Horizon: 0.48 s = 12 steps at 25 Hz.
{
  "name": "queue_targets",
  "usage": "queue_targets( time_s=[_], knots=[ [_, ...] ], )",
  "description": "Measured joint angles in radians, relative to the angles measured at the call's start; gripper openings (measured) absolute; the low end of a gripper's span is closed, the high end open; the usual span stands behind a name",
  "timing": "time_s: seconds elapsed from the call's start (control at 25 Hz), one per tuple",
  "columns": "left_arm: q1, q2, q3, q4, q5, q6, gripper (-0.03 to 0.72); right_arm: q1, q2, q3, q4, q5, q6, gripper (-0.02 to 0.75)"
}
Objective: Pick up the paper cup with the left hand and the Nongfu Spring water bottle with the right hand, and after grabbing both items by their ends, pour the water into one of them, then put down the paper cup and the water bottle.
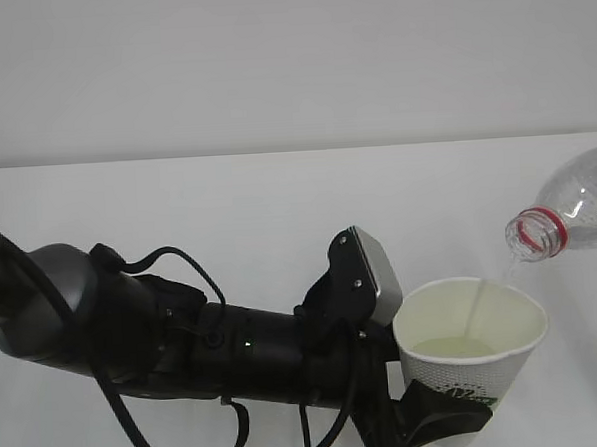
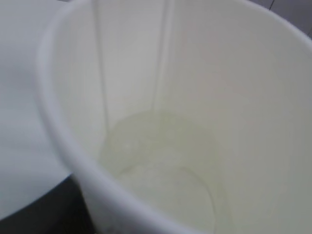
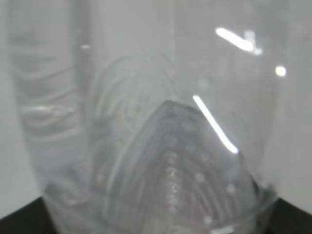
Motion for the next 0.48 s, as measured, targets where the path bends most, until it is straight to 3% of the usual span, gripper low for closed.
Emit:
queue_targets(
  time_s=[0.48],
  knots=[
    [0.000, 0.000, 0.000, 0.000, 0.000, 0.000, 0.501, 0.000, -0.002, 0.000, 0.000, 0.000, 0.000, 0.468]
  ],
)
